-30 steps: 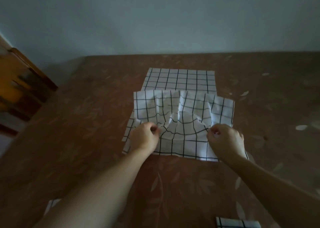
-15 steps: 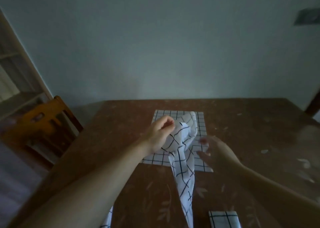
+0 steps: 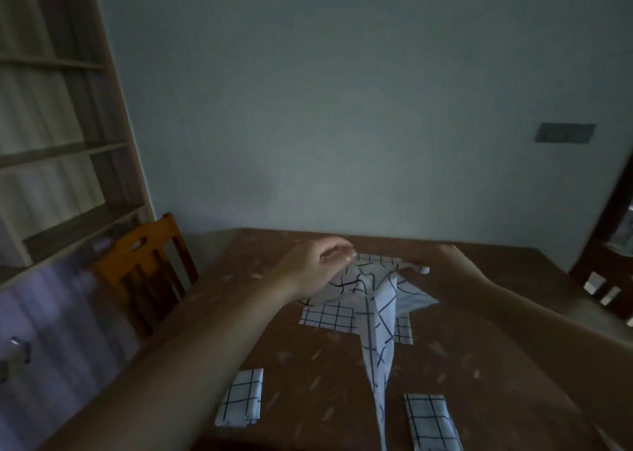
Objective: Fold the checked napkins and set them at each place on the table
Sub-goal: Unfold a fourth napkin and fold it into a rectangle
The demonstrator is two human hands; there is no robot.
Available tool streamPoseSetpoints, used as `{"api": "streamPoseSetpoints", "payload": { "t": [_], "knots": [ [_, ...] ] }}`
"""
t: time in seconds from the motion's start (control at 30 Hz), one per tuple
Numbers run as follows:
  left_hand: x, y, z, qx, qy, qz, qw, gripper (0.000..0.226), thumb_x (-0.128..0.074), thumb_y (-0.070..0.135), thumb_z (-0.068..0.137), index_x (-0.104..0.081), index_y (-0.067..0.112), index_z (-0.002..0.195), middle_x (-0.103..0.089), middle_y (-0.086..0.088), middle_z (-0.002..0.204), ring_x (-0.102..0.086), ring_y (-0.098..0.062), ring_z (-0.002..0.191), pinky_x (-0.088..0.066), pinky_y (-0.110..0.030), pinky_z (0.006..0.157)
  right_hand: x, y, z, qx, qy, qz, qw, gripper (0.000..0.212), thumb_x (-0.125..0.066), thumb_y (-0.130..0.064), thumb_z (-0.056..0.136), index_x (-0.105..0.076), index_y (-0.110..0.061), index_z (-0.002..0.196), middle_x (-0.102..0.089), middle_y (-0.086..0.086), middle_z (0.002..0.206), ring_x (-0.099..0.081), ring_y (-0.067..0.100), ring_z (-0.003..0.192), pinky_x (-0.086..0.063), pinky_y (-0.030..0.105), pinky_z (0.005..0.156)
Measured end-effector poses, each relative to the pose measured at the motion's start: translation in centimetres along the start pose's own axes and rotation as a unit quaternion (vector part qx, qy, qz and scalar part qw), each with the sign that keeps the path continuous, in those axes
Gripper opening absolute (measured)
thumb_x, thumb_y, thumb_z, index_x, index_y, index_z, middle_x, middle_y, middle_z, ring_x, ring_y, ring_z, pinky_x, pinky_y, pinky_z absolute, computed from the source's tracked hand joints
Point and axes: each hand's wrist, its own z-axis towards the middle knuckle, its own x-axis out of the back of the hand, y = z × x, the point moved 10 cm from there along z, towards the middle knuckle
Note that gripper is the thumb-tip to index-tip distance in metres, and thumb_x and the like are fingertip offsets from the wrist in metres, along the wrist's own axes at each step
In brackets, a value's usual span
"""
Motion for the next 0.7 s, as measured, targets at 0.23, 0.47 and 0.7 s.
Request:
{"api": "streamPoseSetpoints", "payload": {
  "t": [0.23,0.47,0.7],
  "knots": [
    [-0.7,7.5,-2.8,-0.066,-0.044,-0.056,0.995,0.053,-0.051,0.077,0.073,-0.066,0.04,0.109,-0.067,0.024,0.106,-0.061,0.006,0.101,-0.048,-0.032,0.095,3.4,4.2,-3.1,-0.123,-0.09,0.066,0.986,0.03,-0.066,-0.025,0.083,-0.064,-0.003,0.063,-0.042,-0.009,0.041,-0.035,0.005,0.037,-0.03,0.02,0.045],
    [-4.8,13.6,-3.2,-0.112,-0.112,0.033,0.987,0.051,-0.063,0.015,0.082,-0.059,0.048,0.12,-0.051,0.024,0.135,-0.049,0.003,0.121,-0.047,-0.03,0.099,9.3,8.8,-7.8,-0.14,-0.089,0.106,0.98,0.033,-0.064,-0.023,0.086,-0.06,-0.019,0.054,-0.04,-0.012,0.035,-0.033,0.003,0.034,-0.028,0.017,0.042],
    [-6.9,21.8,-1.6,-0.176,0.022,0.024,0.984,0.006,-0.076,0.017,0.082,-0.077,0.023,0.084,-0.074,0.012,0.077,-0.068,0.002,0.072,-0.054,-0.014,0.068,14.7,14.5,-13.5,-0.145,-0.077,0.097,0.982,0.037,-0.065,-0.026,0.087,-0.058,-0.021,0.051,-0.041,-0.01,0.044,-0.034,0.004,0.039,-0.028,0.02,0.048]
  ]
}}
